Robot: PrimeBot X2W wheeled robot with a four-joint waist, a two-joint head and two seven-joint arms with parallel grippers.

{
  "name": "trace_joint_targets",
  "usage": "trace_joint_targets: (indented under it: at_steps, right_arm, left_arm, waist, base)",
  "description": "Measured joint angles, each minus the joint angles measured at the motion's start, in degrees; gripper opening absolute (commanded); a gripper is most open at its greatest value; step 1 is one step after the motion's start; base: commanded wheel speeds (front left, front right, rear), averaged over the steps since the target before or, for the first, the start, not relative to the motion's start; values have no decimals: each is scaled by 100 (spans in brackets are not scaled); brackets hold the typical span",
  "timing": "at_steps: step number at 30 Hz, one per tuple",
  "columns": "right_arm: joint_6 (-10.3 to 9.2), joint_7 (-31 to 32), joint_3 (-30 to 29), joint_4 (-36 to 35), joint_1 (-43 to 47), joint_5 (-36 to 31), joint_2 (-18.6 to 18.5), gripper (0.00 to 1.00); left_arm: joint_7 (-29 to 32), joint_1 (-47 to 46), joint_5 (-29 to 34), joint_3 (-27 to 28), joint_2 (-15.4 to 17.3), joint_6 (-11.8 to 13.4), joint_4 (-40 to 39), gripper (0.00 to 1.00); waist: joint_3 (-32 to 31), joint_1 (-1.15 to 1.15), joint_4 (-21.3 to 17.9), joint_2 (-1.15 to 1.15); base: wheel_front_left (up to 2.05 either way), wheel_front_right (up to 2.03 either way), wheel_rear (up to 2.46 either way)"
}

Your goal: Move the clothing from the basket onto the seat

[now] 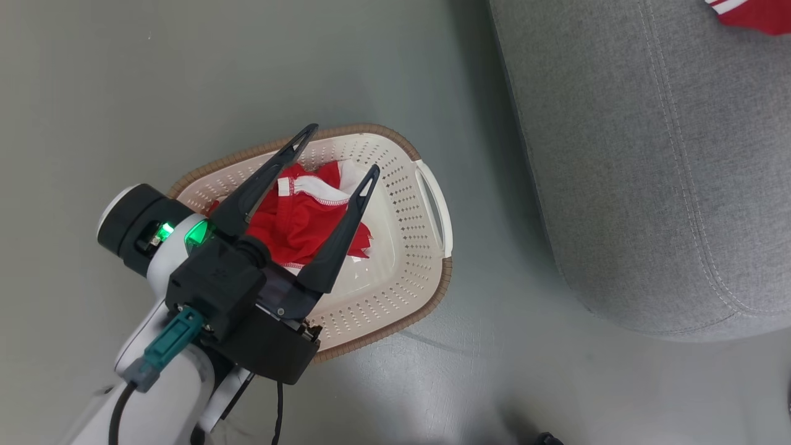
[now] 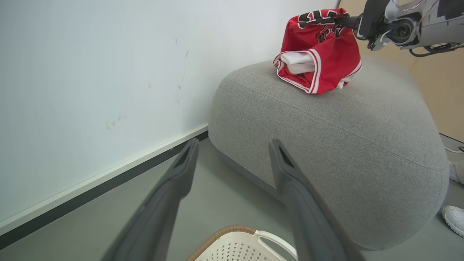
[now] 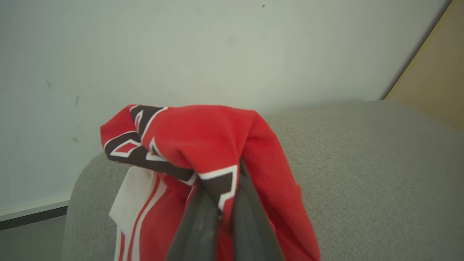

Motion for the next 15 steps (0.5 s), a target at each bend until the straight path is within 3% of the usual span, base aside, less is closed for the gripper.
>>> trace_joint_targets:
  at_steps: [9,11,12,13,14,15]
  right_arm:
    - [89,0,91,302,99,-13,356,2]
    - [107,0,136,336,119,-30,405,33]
    - [144,0,160,349,144,-44,431,43]
    - [165,0,182,359,178,-70,459,75]
    - [198,0,209,374,211,-79,491,96]
    - [222,0,234,383,233,-107,523,100]
  left_arm:
    - [7,2,-1,31,16,44,49,100]
    - [-2,7,-3,44,16,49,85,100]
    - [-4,9,-4,51,16,51,88,100]
    - [-9,12,-4,57,16,51,93,100]
    - [-11,16,-8,62,16,51,101,100]
    - [-33,18,-21,64,13,52,116,100]
  waist:
    - [2,0,-32,0]
    - [-30,0,-47,0]
    - [-46,0,-59,-1]
    - [-62,-1,-73,-1]
    - [-79,-1,-90,-1]
    - [-96,0,-107,0]
  base:
    - [0,0,0]
    - [0,0,0]
    - [0,0,0]
    - [0,0,0]
    - [0,0,0]
    - [0,0,0]
